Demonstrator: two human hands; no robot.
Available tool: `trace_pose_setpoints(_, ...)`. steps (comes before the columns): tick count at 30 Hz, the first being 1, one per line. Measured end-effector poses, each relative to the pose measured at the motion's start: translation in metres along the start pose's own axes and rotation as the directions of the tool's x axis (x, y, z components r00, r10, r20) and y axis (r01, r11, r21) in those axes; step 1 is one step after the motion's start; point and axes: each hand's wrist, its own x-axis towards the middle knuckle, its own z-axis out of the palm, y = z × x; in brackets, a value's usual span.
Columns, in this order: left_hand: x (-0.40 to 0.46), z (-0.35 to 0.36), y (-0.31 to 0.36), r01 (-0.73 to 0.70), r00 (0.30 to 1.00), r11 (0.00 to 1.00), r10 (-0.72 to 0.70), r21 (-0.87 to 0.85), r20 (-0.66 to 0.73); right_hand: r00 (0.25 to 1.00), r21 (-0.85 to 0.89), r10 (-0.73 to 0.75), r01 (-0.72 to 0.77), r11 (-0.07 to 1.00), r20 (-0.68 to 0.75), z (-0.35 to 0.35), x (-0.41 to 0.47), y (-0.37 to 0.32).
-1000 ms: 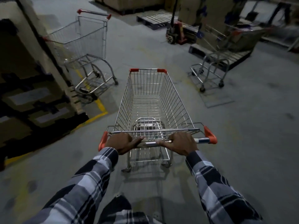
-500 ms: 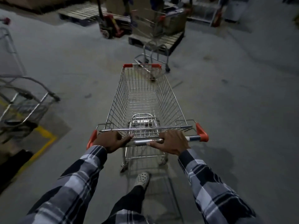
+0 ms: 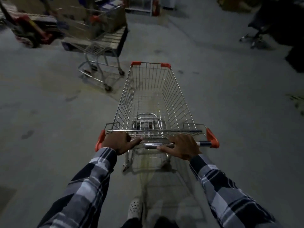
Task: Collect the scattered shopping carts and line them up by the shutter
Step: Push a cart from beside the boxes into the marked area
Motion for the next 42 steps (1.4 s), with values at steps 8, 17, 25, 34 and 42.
trace_pose_setpoints(8, 0.138, -0.032, 0.081, -0.202, 0.979, 0.979, 0.201, 0.039, 0.020, 0.972, -0.001, 0.231, -0.231, 0.973, -0.047, -0.008, 0.041, 0.111)
trace_pose_setpoints(17, 0.278, -0.067, 0.219, -0.271, 0.962, 0.953, 0.270, 0.137, 0.031, 0.923, 0.051, 0.372, -0.368, 0.928, -0.102, -0.026, 0.078, 0.264)
trace_pose_setpoints(25, 0.388, -0.082, 0.358, -0.427, 0.904, 0.889, 0.417, 0.167, 0.092, 0.873, 0.052, 0.468, -0.465, 0.884, -0.137, -0.041, 0.082, 0.402)
trace_pose_setpoints(34, 0.533, -0.107, 0.528, -0.630, 0.776, 0.744, 0.615, 0.225, 0.139, 0.704, 0.051, 0.692, -0.694, 0.718, -0.162, -0.054, 0.106, 0.564)
trace_pose_setpoints(42, 0.627, -0.115, 0.687, -0.777, 0.620, 0.573, 0.769, 0.260, 0.157, 0.532, 0.078, 0.831, -0.833, 0.548, -0.164, -0.071, 0.099, 0.690)
